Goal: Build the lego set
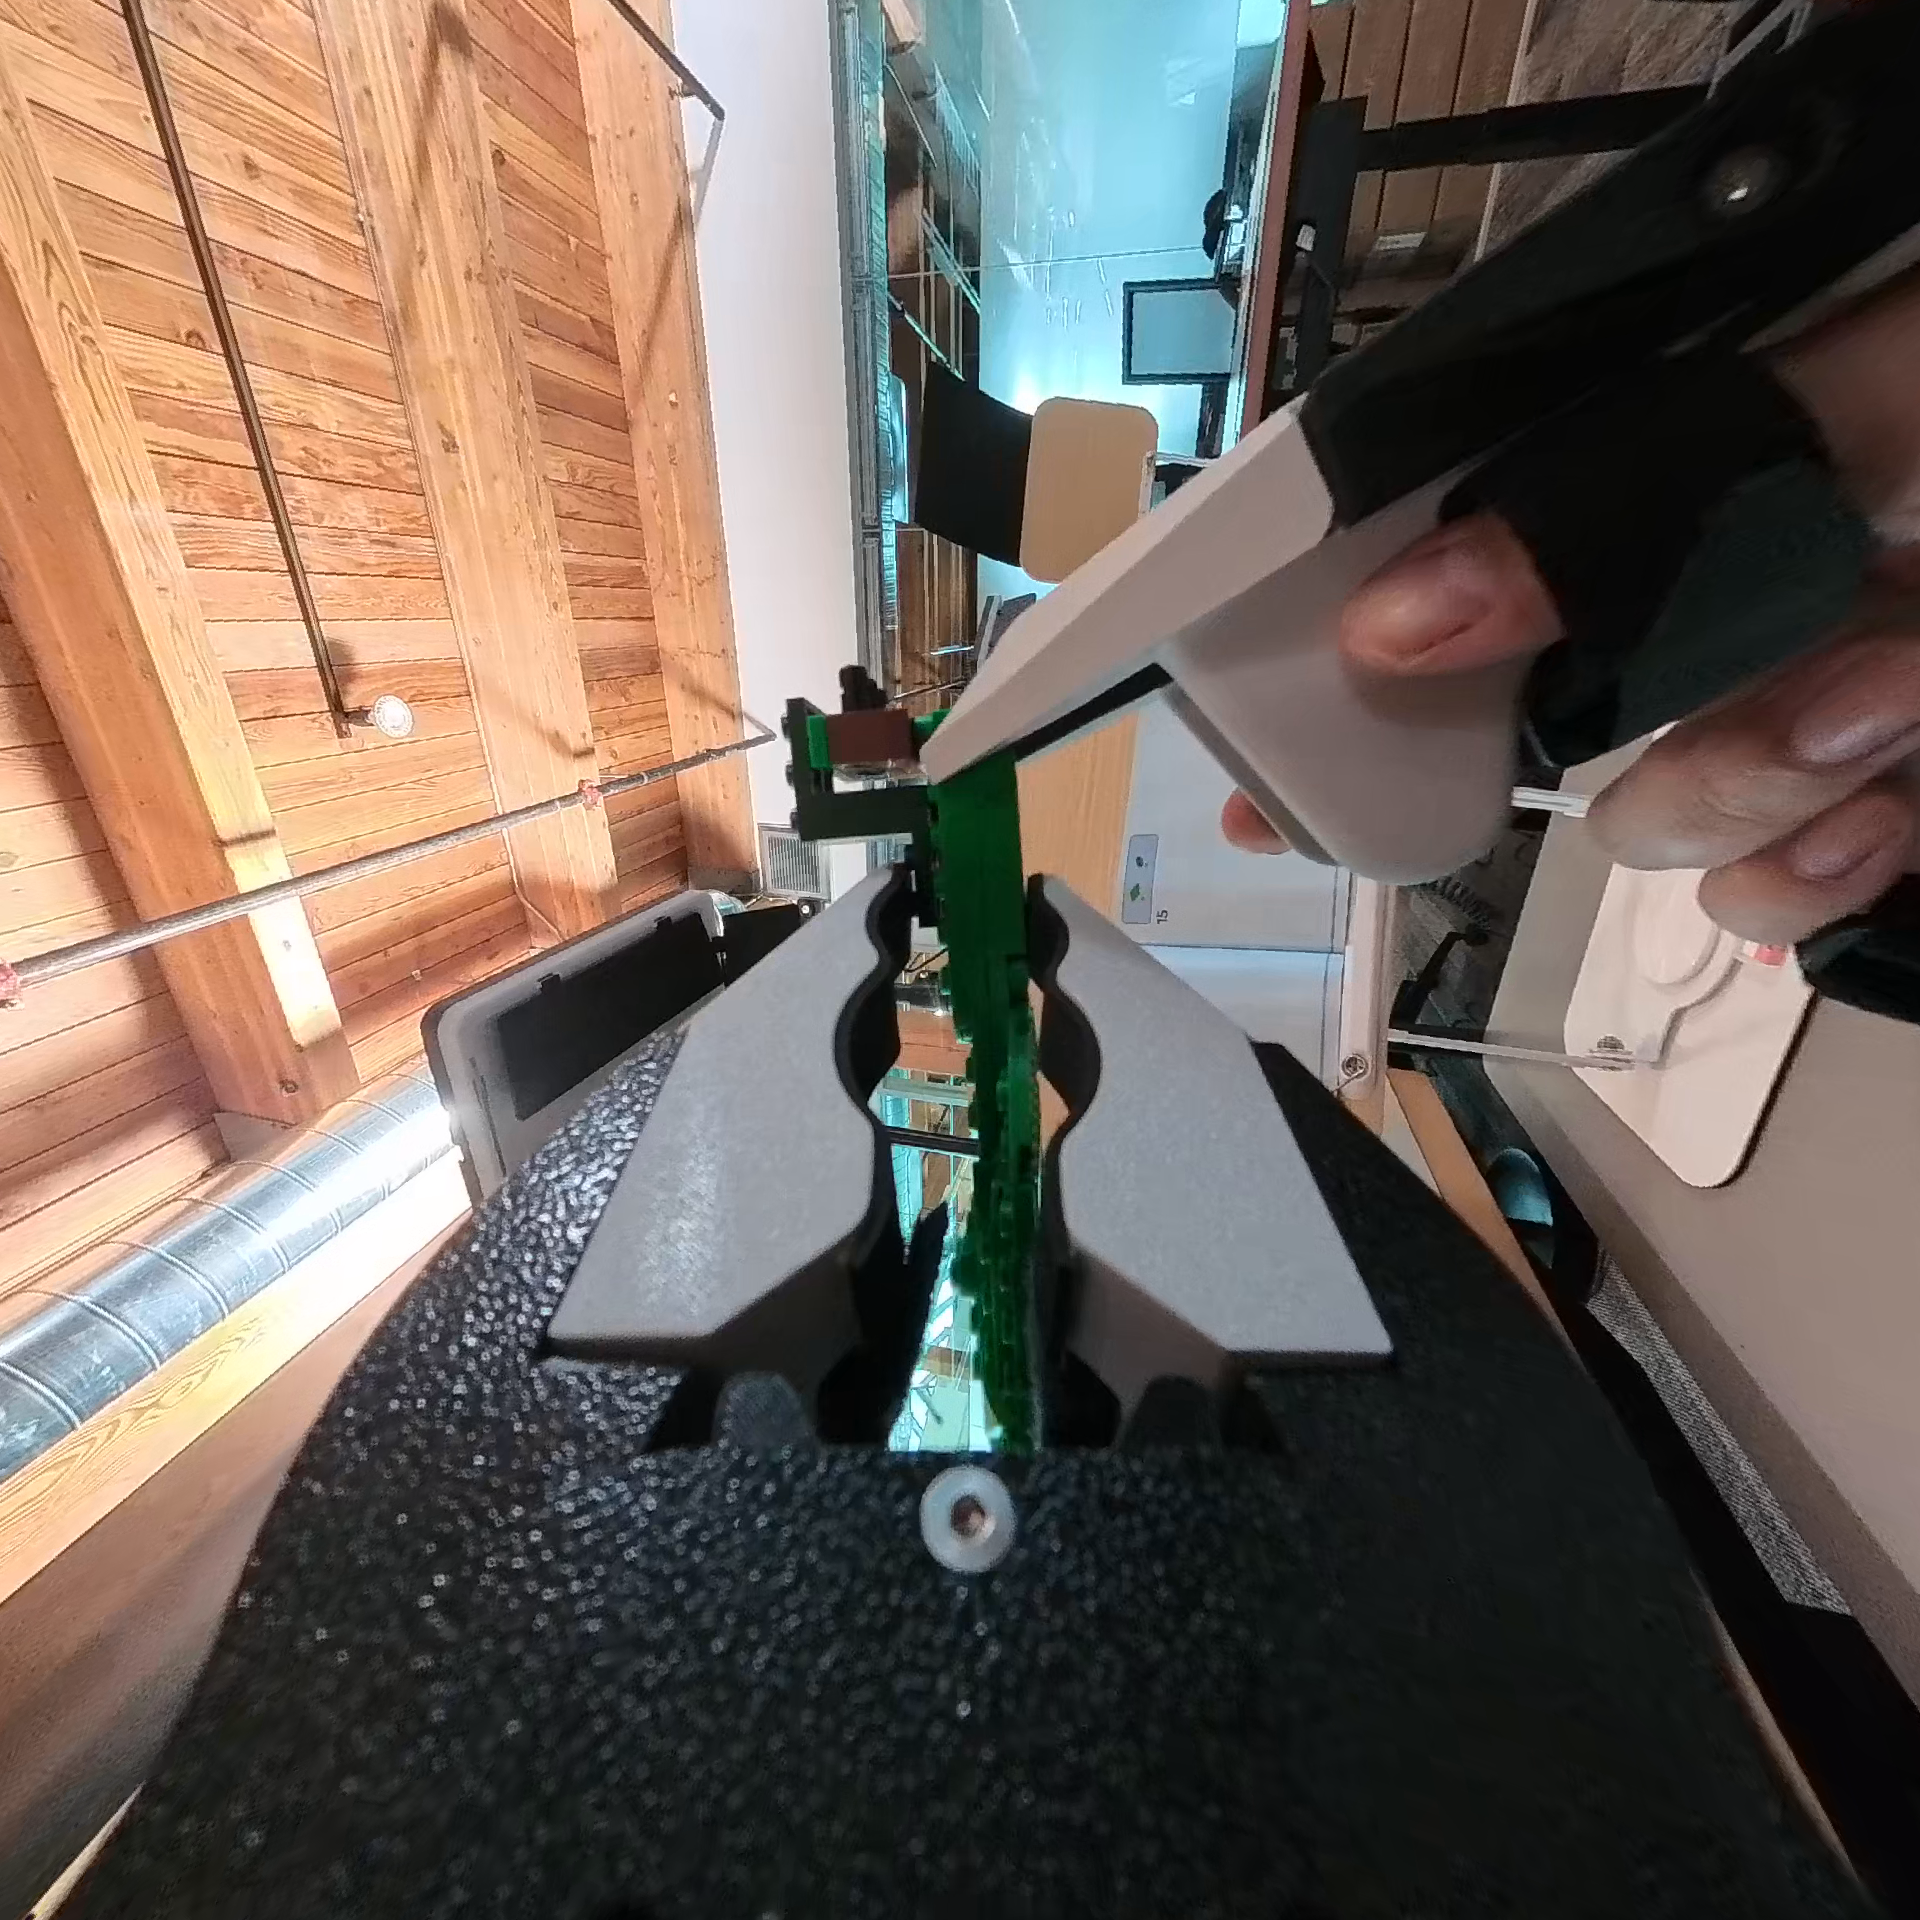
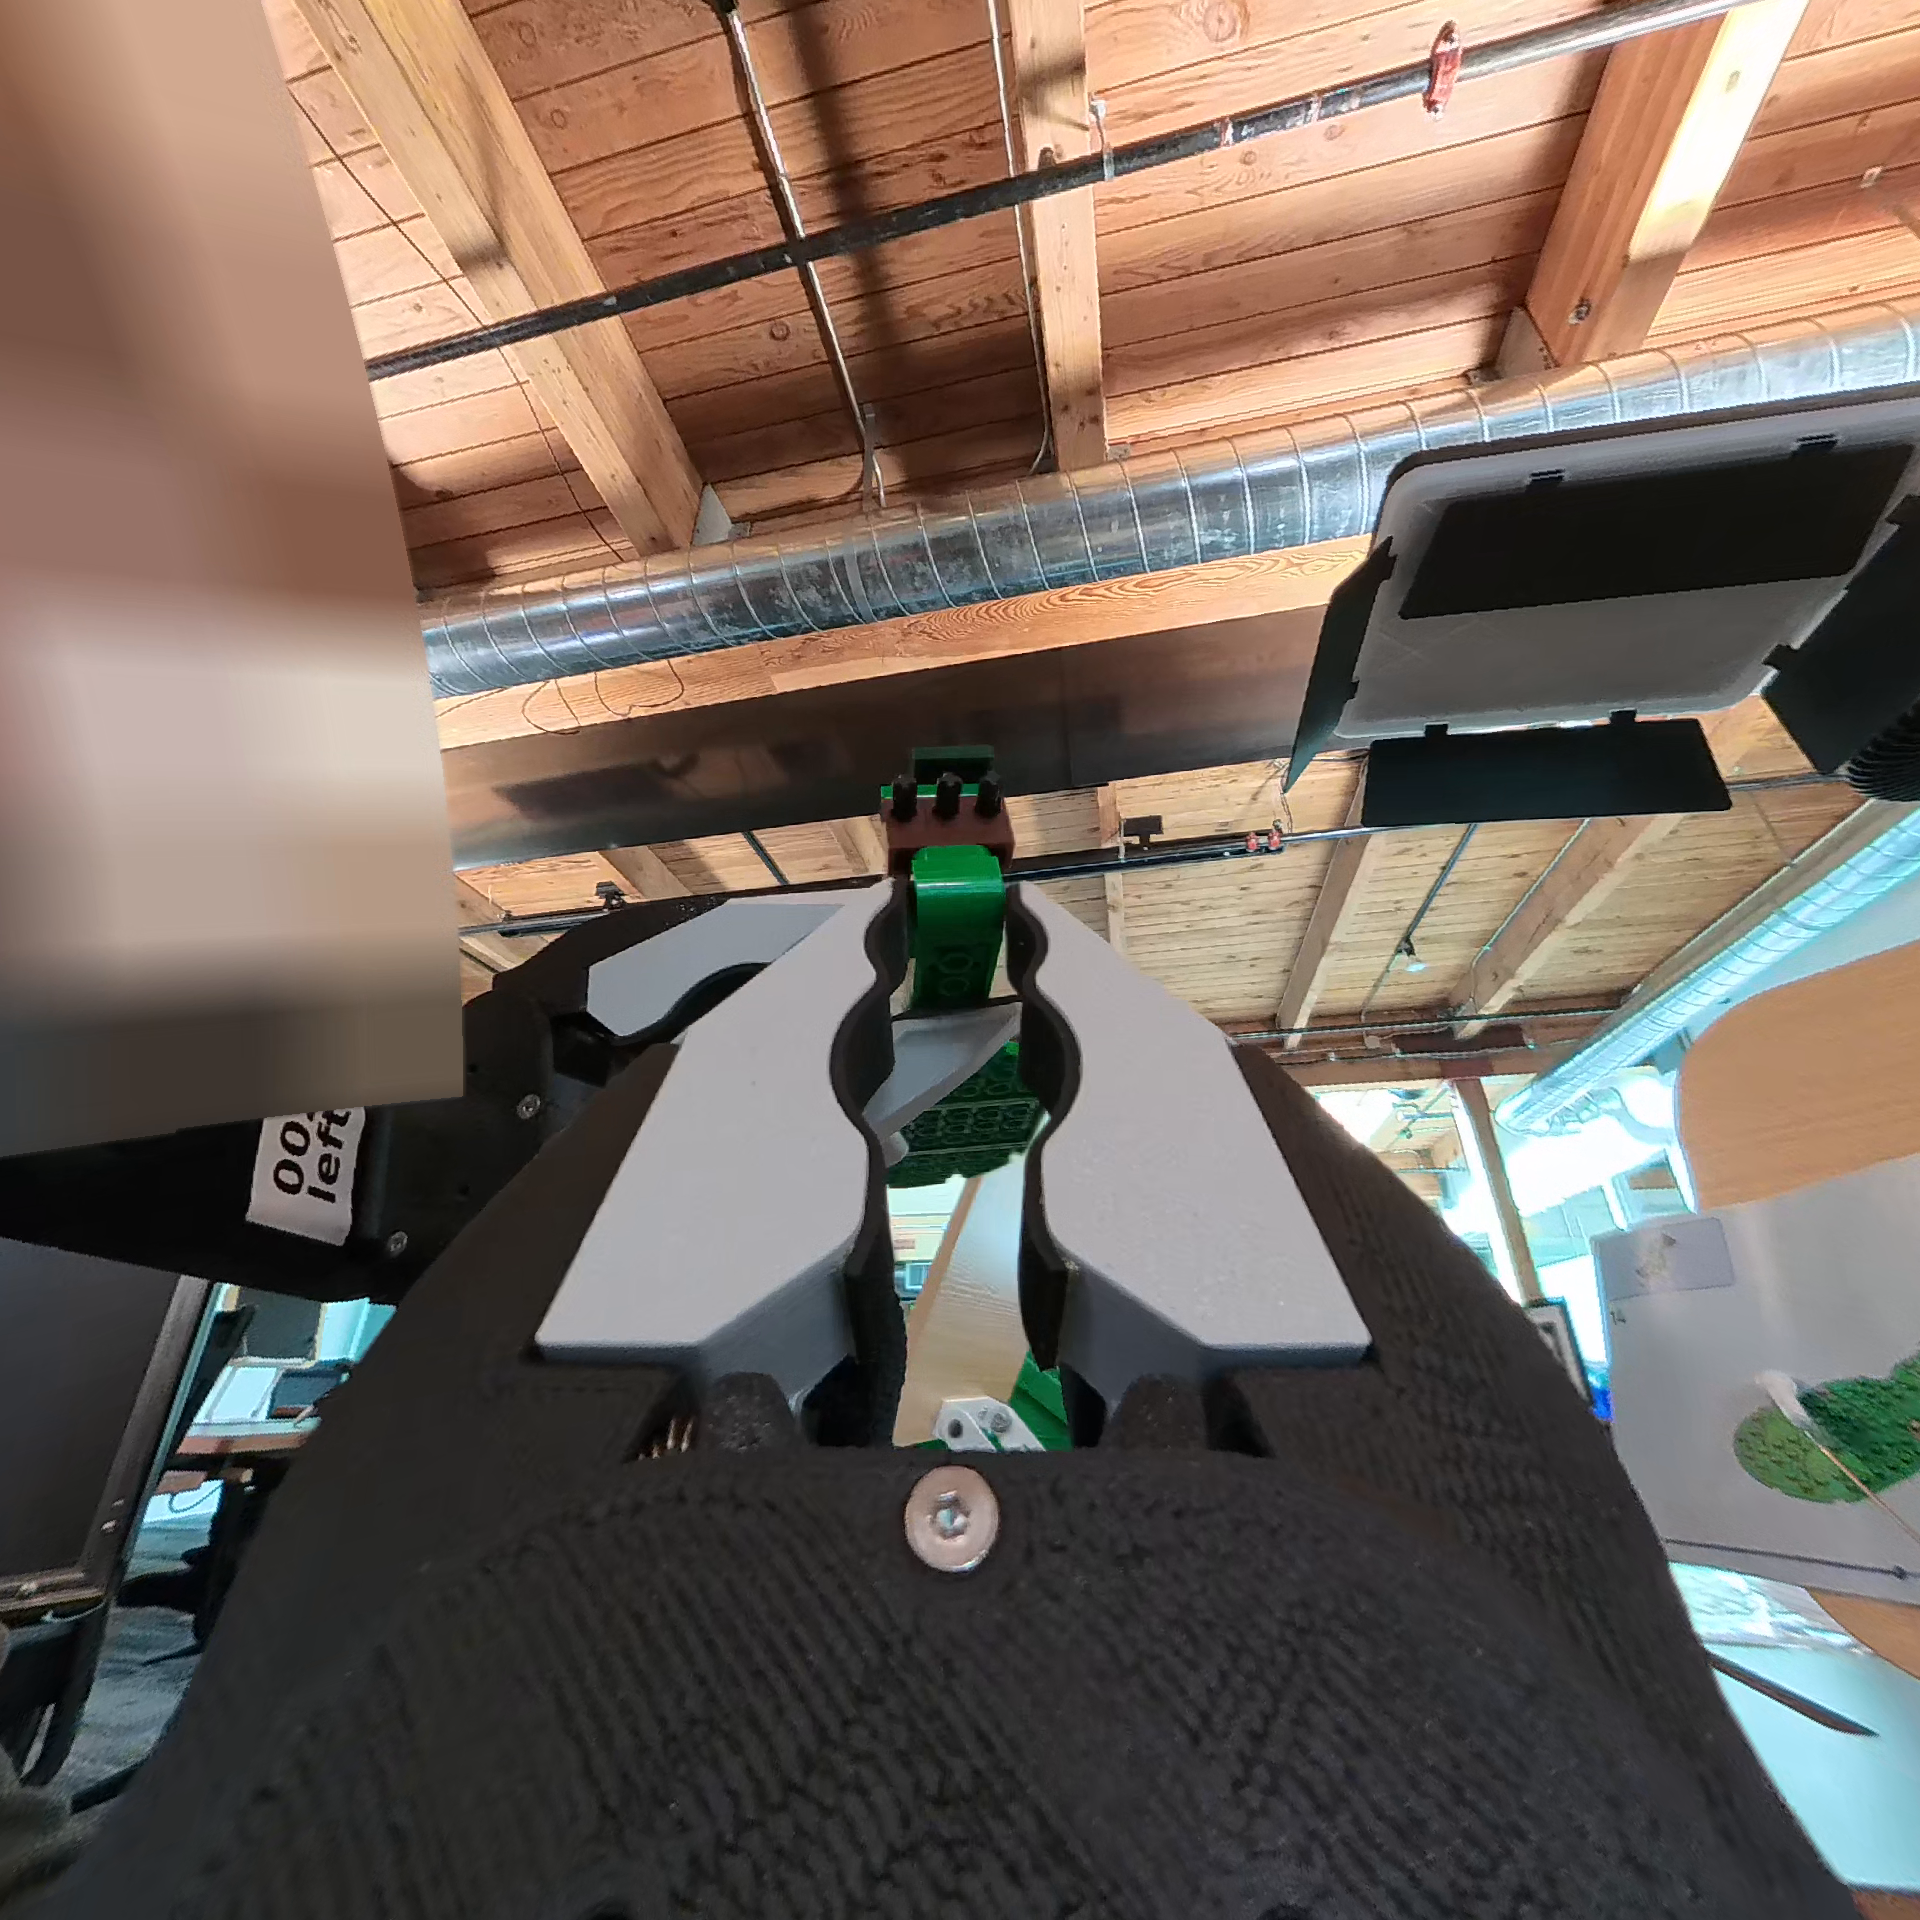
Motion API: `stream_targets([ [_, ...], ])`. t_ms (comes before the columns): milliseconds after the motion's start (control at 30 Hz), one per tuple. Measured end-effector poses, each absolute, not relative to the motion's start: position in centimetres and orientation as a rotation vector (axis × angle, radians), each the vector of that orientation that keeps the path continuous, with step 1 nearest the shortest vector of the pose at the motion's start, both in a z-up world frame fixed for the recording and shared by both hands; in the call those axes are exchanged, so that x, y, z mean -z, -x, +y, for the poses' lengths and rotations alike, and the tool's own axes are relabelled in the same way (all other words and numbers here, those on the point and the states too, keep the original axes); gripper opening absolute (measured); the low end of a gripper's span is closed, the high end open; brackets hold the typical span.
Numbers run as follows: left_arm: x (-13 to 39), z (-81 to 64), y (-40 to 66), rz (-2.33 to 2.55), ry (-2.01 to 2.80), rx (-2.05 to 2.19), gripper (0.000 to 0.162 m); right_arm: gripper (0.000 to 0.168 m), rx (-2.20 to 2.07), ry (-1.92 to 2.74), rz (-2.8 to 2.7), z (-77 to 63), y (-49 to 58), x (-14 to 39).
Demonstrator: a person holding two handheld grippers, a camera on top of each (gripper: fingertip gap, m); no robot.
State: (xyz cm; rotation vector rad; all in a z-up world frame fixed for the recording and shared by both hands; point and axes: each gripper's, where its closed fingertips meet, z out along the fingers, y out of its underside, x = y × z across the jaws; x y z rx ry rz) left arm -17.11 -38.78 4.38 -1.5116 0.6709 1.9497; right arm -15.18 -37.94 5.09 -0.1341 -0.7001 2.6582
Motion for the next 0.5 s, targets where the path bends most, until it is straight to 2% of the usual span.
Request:
stream_targets([
  [100,-4.4,-38.8,17.0,0.673,1.508,-1.943,0.019,0.026,-2.645,0.164,-0.711,-38.0,15.5,-5.0],
  [267,-4.2,-38.6,16.7,0.685,1.513,-1.903,0.019,0.030,-2.662,0.157,-0.753,-38.5,15.5,-5.0],
  [367,-3.8,-38.3,16.5,0.701,1.531,-1.862,0.019,0.025,-2.673,0.148,-0.777,-38.9,15.5,-4.9],
  [400,-3.7,-38.3,16.6,0.701,1.537,-1.857,0.019,0.018,-2.678,0.132,-0.786,-39.0,15.3,-4.9],
  [500,-3.6,-38.4,16.8,0.687,1.551,-1.847,0.020,0.015,-2.705,0.146,-0.794,-39.2,15.4,-4.9],
])
